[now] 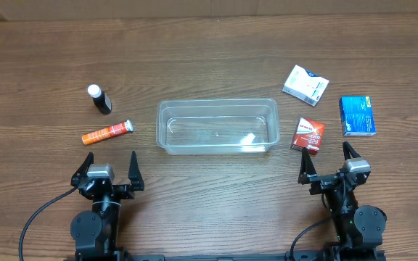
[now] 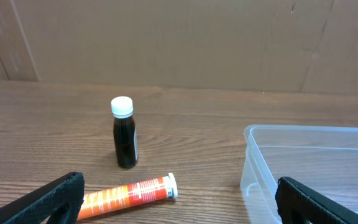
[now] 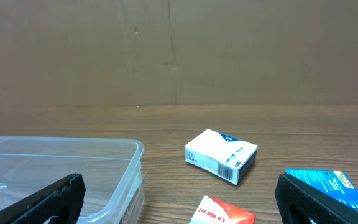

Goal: Pack container

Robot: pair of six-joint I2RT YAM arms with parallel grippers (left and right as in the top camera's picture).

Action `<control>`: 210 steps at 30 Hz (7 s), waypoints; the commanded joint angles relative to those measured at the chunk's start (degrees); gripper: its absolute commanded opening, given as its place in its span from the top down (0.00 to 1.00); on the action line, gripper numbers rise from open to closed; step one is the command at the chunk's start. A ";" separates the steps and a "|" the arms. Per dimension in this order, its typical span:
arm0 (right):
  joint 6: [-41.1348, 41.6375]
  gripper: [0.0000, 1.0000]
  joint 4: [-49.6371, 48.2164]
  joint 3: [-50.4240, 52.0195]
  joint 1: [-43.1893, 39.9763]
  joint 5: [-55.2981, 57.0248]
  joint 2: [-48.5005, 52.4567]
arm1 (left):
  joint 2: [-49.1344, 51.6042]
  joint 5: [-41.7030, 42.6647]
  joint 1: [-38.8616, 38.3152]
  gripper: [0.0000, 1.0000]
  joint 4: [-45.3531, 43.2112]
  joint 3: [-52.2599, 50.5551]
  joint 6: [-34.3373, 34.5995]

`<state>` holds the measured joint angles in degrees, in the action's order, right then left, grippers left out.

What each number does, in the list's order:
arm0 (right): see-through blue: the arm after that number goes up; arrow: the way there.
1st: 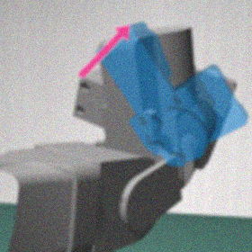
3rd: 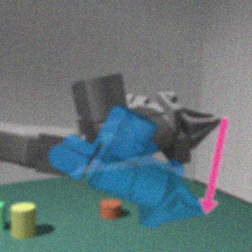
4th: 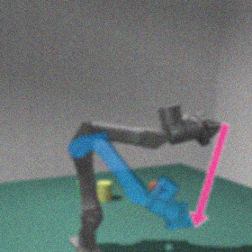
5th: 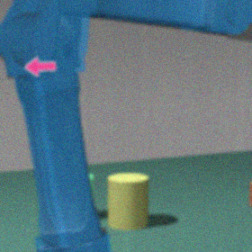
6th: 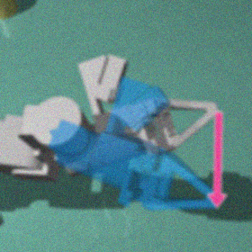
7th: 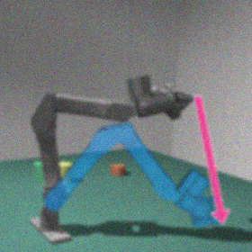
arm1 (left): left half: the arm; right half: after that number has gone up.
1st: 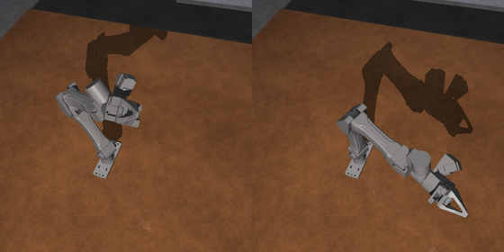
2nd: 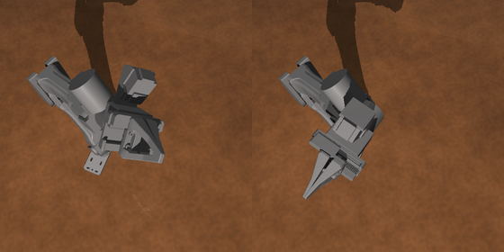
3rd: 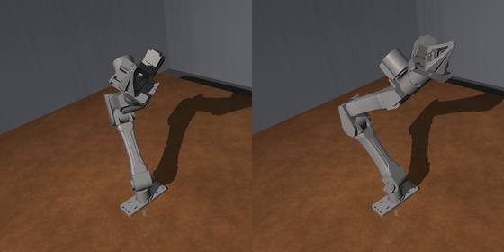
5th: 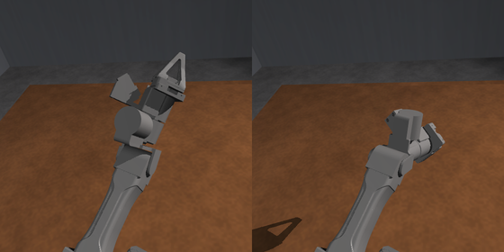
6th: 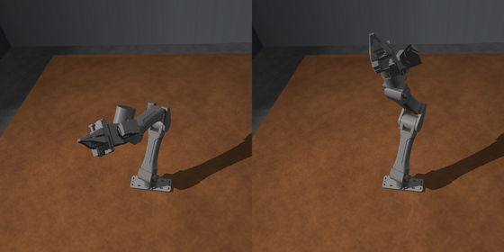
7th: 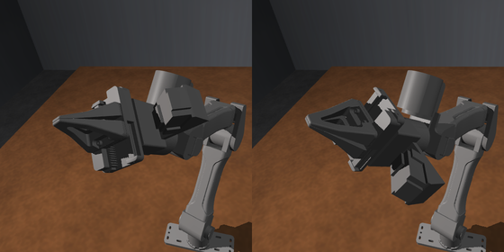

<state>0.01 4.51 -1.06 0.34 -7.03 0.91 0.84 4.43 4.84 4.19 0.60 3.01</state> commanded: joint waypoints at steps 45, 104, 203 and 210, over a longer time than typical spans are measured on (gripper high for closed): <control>6.38 0.00 11.45 -15.50 -0.42 3.58 13.31 | -0.59 -0.39 -0.37 0.00 -0.11 -0.35 -0.66; -16.50 0.00 40.65 -82.53 -20.79 3.98 118.86 | -0.59 -0.39 -0.37 0.00 -0.11 -0.35 -0.68; 20.52 0.20 61.77 -88.02 23.61 4.57 104.00 | -0.59 -0.39 -0.37 0.00 -0.11 -0.35 -0.68; 19.67 0.18 61.83 -88.02 23.61 4.35 104.02 | -0.59 -0.39 -0.37 0.00 -0.11 -0.35 -0.66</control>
<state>20.23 66.65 -89.21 23.66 -2.70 105.75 0.75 4.40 4.84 4.01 0.49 2.98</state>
